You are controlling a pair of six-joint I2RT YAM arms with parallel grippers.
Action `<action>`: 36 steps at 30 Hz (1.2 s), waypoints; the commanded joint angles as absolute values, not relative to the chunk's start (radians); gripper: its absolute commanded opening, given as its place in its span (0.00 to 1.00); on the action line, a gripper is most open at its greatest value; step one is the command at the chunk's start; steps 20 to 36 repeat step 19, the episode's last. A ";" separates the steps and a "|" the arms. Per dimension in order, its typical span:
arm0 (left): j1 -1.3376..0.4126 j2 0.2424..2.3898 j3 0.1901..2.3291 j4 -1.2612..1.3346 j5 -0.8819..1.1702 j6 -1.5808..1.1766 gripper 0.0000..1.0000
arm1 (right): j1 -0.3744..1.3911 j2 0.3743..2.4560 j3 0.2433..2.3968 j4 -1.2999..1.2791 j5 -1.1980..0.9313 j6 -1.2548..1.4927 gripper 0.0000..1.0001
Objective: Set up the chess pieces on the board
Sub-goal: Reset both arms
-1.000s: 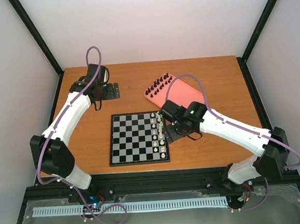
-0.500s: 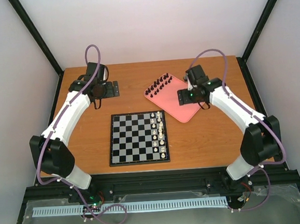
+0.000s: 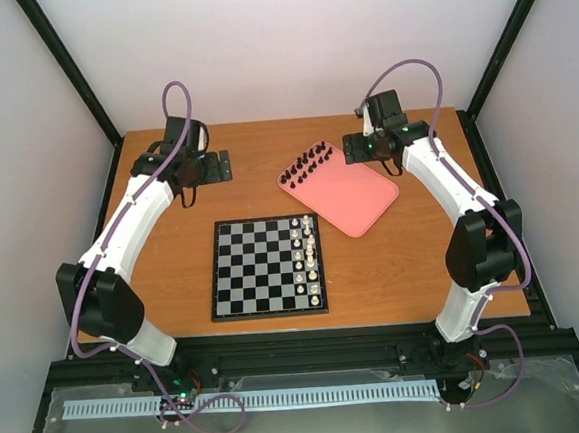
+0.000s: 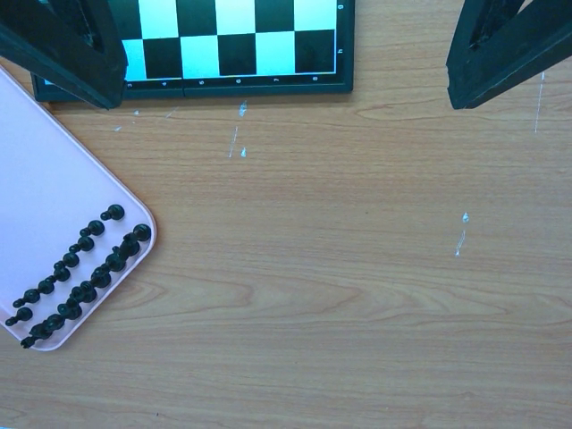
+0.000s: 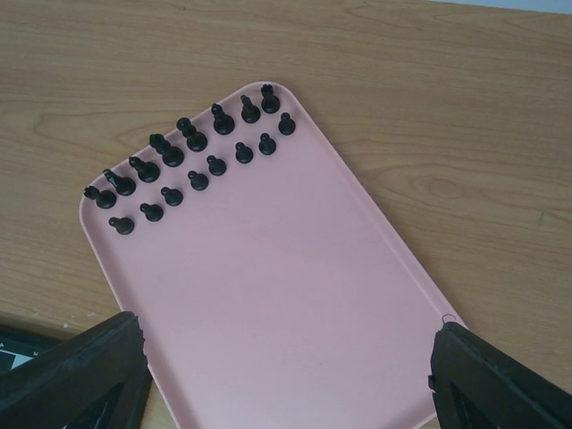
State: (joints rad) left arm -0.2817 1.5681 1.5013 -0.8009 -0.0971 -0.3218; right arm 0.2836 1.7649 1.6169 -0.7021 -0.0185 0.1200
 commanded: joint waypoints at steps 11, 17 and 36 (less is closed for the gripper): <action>-0.281 1.545 1.534 -0.776 -0.114 -0.295 1.00 | 0.278 1.799 1.648 -0.694 0.003 0.122 1.00; -0.281 1.529 1.520 -0.771 -0.109 -0.297 1.00 | 0.276 1.794 1.642 -0.694 0.017 0.137 1.00; -0.281 1.528 1.519 -0.772 -0.110 -0.297 1.00 | 0.274 1.794 1.642 -0.700 0.029 0.141 1.00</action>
